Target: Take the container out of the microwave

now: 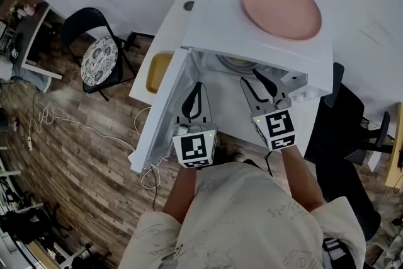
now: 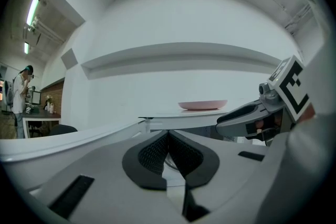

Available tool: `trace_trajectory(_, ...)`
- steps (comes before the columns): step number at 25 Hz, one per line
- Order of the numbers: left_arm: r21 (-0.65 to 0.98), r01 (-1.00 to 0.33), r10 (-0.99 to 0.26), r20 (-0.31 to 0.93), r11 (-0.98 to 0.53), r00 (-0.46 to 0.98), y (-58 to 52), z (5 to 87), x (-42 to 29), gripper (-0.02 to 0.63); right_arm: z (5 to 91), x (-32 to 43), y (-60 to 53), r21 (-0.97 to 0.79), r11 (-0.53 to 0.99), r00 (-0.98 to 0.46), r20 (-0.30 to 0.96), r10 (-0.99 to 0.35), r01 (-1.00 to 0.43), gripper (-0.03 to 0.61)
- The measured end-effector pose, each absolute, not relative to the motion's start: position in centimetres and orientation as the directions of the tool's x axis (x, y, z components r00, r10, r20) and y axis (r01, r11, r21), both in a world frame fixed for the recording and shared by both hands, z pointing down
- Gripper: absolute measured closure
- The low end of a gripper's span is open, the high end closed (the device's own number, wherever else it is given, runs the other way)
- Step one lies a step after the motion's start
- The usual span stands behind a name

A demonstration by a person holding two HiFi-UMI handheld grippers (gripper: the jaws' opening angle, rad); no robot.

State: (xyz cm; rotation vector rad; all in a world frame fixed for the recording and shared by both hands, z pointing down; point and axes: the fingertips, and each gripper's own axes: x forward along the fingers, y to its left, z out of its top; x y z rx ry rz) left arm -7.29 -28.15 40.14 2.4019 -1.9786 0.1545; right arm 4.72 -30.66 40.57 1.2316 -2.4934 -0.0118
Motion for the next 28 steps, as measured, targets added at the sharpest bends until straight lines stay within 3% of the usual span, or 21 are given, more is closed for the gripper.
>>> trace_trajectory(15,-0.028,-0.98,-0.974,0.117,-0.196,0.192,-28.1,41.8,-7.4,0.606,45.7,3.8,-31.8,0.356,0.647,-0.465,0.477,-0.746,-0.674,0.431)
trace_trajectory(20,-0.03,-0.98,-0.973,0.128,-0.199,0.193,-28.3,42.6,-7.5,0.606,46.8,3.9,-32.5,0.439,0.629,-0.426,0.479,-0.768,-0.641,0.446)
trace_trajectory(28,-0.031,-0.98,-0.97,0.148,-0.199,0.192,-28.5,43.5,-7.6,0.606,49.5,4.1,-33.7,0.562,0.643,-0.36,0.538,-0.762,-0.521,0.445)
